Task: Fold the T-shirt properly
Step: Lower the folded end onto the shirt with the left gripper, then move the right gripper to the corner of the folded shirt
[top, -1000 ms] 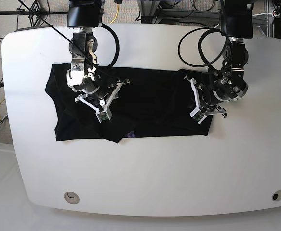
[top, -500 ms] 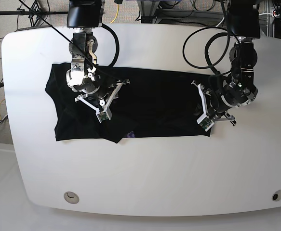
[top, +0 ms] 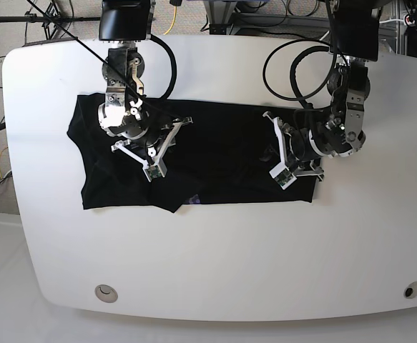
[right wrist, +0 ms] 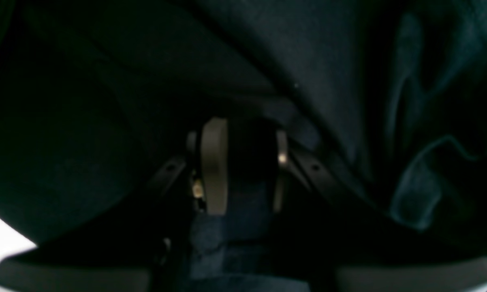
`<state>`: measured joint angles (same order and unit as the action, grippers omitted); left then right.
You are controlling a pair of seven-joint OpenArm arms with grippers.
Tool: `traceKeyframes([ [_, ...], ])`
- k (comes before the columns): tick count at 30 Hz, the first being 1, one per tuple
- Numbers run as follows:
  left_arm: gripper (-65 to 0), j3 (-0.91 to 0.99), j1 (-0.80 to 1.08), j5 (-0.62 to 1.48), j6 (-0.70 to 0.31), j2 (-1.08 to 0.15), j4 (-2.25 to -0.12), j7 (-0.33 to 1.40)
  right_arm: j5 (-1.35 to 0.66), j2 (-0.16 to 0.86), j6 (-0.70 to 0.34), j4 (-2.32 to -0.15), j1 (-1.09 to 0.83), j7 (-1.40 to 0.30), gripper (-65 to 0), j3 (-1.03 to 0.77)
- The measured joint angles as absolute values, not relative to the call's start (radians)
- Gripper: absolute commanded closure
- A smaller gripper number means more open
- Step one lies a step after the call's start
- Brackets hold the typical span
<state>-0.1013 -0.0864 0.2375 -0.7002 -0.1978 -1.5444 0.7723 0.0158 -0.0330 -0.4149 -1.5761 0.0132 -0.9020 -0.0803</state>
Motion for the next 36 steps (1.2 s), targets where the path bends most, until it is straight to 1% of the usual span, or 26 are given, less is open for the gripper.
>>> traceKeyframes([
  [4, -8.4, -0.076, -0.086, 0.22, -0.697, -0.216, -1.544, 0.789, 0.025, -0.033, -0.414, -1.598, 0.013, -0.93, -14.2, -0.078],
  [6, -9.1, -0.068, -0.085, 0.21, -0.697, -0.223, -1.544, 0.796, 0.03, -0.034, -0.414, -1.614, 0.013, -0.944, -17.1, -0.078],
  [12, -10.6, 0.025, -0.072, 0.2, -0.697, -0.204, -1.597, 0.811, 0.033, -0.033, -0.406, -1.678, 0.01, -0.954, -32.1, -0.082],
  [14, -11.2, 0.041, -0.072, 0.192, -0.697, -0.2, -1.608, 0.811, 0.03, -0.033, -0.406, -1.682, 0.013, -0.955, -35.6, -0.09],
  [16, -14.6, 0.049, -0.07, 0.178, -0.697, -0.197, -1.623, 0.812, 0.03, -0.031, -0.406, -1.682, 0.014, -0.958, -34.7, -0.096],
  [18, -16.3, 0.044, -0.057, 0.146, -0.696, -0.197, -1.666, 0.81, 0.033, -0.03, -0.403, -1.663, 0.015, -0.958, -32.1, -0.096],
  [24, -17.2, 0.014, -0.065, 0.133, -0.697, -0.187, -1.757, 0.762, 0.034, -0.031, -0.415, -1.625, 0.008, -0.97, -23.6, -0.079],
  [26, -14.0, 0.004, -0.073, 0.15, -0.699, -0.181, -1.764, 0.745, 0.034, -0.034, -0.415, -1.625, 0.007, -0.97, -25.6, -0.08],
  [29, -10.3, -0.005, -0.073, 0.189, -0.699, -0.192, -1.754, 0.725, 0.025, -0.034, -0.419, -1.675, 0.012, -0.98, -31.2, -0.097],
  [32, -8.5, 0.0, -0.064, 0.205, -0.699, -0.204, -1.678, 0.681, 0.023, -0.03, -0.421, -1.794, 0.021, -1.028, -35.6, -0.135],
  [34, -8.3, 0.005, -0.058, 0.207, -0.696, -0.209, -1.618, 0.672, 0.019, -0.025, -0.421, -1.862, 0.031, -1.044, -36.7, -0.162],
  [36, -9.6, 0.007, -0.047, 0.193, -0.694, -0.212, -1.568, 0.678, 0.019, -0.022, -0.422, -1.91, 0.041, -1.049, -34.3, -0.184],
])
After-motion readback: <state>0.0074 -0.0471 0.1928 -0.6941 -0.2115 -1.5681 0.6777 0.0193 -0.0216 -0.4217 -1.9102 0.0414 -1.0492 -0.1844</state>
